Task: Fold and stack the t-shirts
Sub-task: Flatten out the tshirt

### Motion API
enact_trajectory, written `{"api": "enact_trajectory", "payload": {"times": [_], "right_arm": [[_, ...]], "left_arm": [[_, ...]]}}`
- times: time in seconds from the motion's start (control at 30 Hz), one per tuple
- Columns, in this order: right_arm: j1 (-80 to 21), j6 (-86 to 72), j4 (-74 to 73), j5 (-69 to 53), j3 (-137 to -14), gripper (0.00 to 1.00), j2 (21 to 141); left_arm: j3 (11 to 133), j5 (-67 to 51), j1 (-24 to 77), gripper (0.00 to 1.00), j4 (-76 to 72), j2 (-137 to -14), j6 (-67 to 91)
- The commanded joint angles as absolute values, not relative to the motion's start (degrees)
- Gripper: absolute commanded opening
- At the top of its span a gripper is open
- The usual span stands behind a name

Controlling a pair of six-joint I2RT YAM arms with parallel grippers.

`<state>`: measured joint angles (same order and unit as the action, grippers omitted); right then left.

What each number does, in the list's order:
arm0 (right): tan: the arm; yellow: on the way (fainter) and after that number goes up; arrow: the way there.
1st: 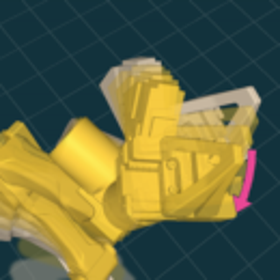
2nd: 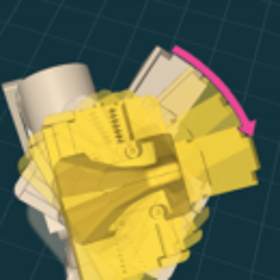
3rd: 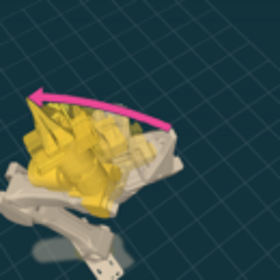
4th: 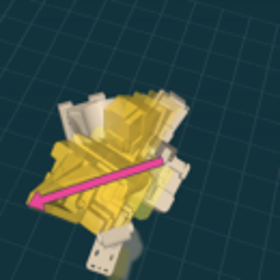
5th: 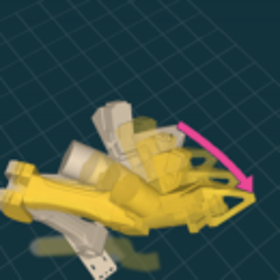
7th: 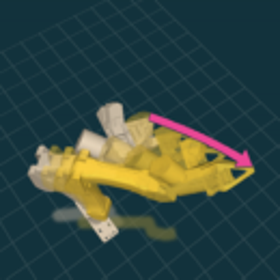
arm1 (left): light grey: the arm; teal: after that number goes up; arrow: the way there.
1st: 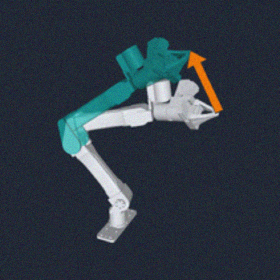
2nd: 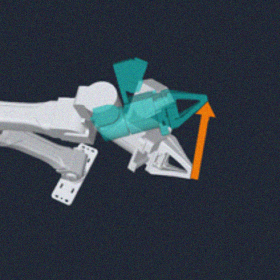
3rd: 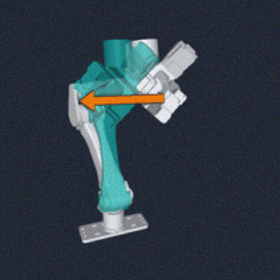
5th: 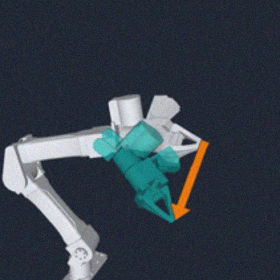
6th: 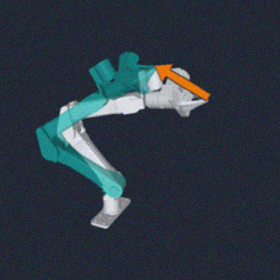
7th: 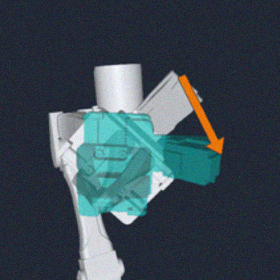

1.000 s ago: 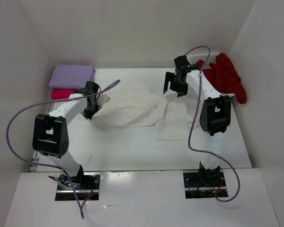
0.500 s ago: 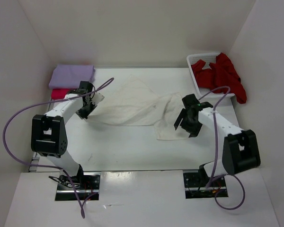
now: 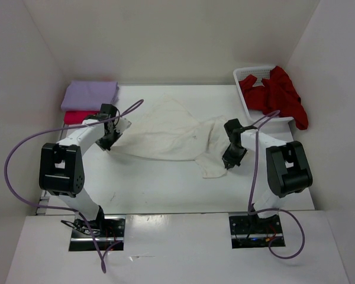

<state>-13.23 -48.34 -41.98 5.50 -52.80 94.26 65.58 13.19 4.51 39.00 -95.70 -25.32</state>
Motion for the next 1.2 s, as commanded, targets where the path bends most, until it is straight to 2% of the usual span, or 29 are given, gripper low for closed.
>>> {"api": "enact_trajectory", "payload": {"times": [0.0, 0.1, 0.13, 0.17, 0.2, 0.27, 0.3, 0.33, 0.37, 0.4, 0.47, 0.6, 0.67, 0.83, 0.93, 1.0, 1.03, 1.1, 1.13, 1.17], "right_arm": [[-12.74, -46.51, -36.3, 9.76, -51.94, 0.0, 97.82], [-12.74, -41.41, -37.96, 8.96, -61.14, 0.0, 97.82], [-12.22, -39.92, -41.62, 10.1, -71.61, 0.0, 97.82], [-12.22, -36.68, -44.1, 12.11, -78.59, 0.0, 99.04], [-11.61, -35.17, -46.99, 13.09, -95.02, 0.0, 102.36], [-10.64, -32.71, -57.35, 15.02, -115.56, 0.0, 107.64], [-9.94, -30.87, -66.62, 15.55, -142.29, 0.0, 115.67], [-9.93, -29.89, -71.84, 15.56, -159.18, 0.0, 121.32], [-9.41, -29.88, -73.9, 13.64, -172.92, 0.0, 124.86], [-6.79, -31.97, -73.13, 11.01, -178.19, 0.0, 123.33], [-5.63, -33.39, -68.47, 9.49, -175.09, 0.0, 119.81], [-9.92, -30.23, -73.2, 17.48, -178.85, 0.0, 119.0], [-11.15, -30.23, -74.44, 17.49, -174.25, 0.0, 117.52], [-19.23, -32.06, -74.44, 24.77, -159.29, 0.0, 112.51], [-24.49, -36.8, -74.44, 29.16, -144.18, 0.0, 107.15], [-27.23, -39.19, -72.17, 31.8, -129.43, 0.0, 101.89], [-29.07, -40.42, -70.51, 31.12, -117.72, 0.0, 99.6], [-29.79, -43.93, -63.68, 27.27, -105.18, 0.0, 91.7], [-29.79, -44.82, -61.28, 22.81, -93.11, 0.0, 89.06], [-29.79, -47.61, -59.52, 21.02, -87.51, 0.0, 84.33]], "left_arm": [[65.21, 12.39, 3.96, 0.0, 38.41, -95.8, -25.14], [67.75, 12.39, 3.96, 0.0, 36.91, -95.8, -25.92], [70.11, 13.0, 3.96, 0.0, 36.39, -97.02, -26.71], [78.32, 13.01, 3.96, 0.0, 37.78, -97.73, -26.72], [83.88, 13.01, 3.96, 0.0, 38.84, -99.56, -27.5], [96.0, 14.66, 3.43, 0.0, 40.51, -101.24, -28.12], [108.33, 15.63, 3.43, 0.0, 40.52, -101.86, -28.12], [113.94, 16.69, 3.43, 0.0, 38.86, -102.47, -28.12], [118.69, 17.4, 3.43, 0.0, 37.63, -102.48, -28.12], [122.66, 17.92, 3.43, 0.0, 36.31, -101.87, -28.65], [130.23, 17.32, 3.43, 0.0, 34.28, -101.34, -29.17], [133.25, 16.7, 3.43, 0.0, 37.35, -102.82, -30.32], [129.31, 16.17, 3.43, 0.0, 37.35, -101.53, -30.32], [104.66, 16.69, 4.56, 0.0, 30.07, -93.44, -30.94], [96.09, 18.88, 4.57, 0.0, 30.06, -89.75, -32.69], [88.44, 19.68, 4.57, 0.0, 31.19, -87.19, -33.74], [86.85, 20.3, 4.57, 0.0, 32.68, -87.19, -33.75], [82.28, 20.3, 4.57, 0.0, 37.5, -86.57, -33.75], [80.53, 20.3, 4.57, 0.0, 38.83, -85.79, -33.75], [78.68, 20.3, 4.57, 0.0, 41.81, -85.17, -33.75]]}}
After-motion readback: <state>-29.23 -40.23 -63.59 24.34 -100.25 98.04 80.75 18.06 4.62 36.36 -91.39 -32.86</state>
